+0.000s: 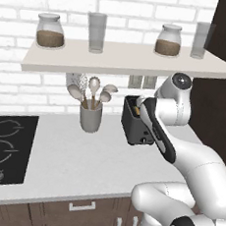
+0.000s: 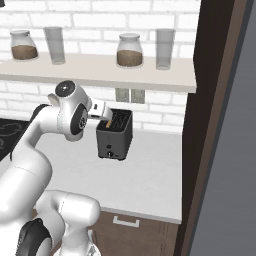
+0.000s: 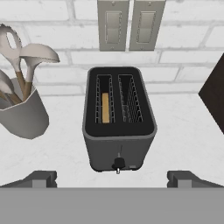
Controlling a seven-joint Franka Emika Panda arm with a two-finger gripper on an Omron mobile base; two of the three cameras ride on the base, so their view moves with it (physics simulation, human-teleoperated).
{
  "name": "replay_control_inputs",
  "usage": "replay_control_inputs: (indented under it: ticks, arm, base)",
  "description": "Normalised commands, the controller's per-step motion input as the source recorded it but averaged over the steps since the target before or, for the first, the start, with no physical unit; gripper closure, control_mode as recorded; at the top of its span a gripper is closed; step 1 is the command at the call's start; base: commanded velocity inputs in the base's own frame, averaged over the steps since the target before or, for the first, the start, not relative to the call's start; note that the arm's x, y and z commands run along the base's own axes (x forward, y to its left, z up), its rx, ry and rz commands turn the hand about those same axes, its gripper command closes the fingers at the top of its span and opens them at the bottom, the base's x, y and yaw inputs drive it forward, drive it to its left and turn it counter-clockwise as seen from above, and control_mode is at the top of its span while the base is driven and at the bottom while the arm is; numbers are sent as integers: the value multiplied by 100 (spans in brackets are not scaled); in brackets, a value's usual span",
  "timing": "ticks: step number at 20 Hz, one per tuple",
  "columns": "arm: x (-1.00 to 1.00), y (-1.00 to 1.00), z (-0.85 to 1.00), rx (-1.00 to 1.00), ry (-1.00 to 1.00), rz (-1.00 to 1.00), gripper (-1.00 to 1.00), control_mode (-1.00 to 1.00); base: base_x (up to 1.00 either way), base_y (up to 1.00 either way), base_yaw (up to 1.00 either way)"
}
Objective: Start the toaster. Once the lever pops up, take the bread to the plate on the dining counter.
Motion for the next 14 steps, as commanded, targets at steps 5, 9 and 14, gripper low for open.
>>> replay_control_inputs:
  ticks: [5,9,14]
  arm:
    - [0,0,0,0,0,0,-100,-100]
    - [0,0,0,0,0,0,-100,-100]
    - [0,0,0,0,0,0,-100,-100]
  base:
    - [0,0,0]
    - [0,0,0]
    - [0,0,0]
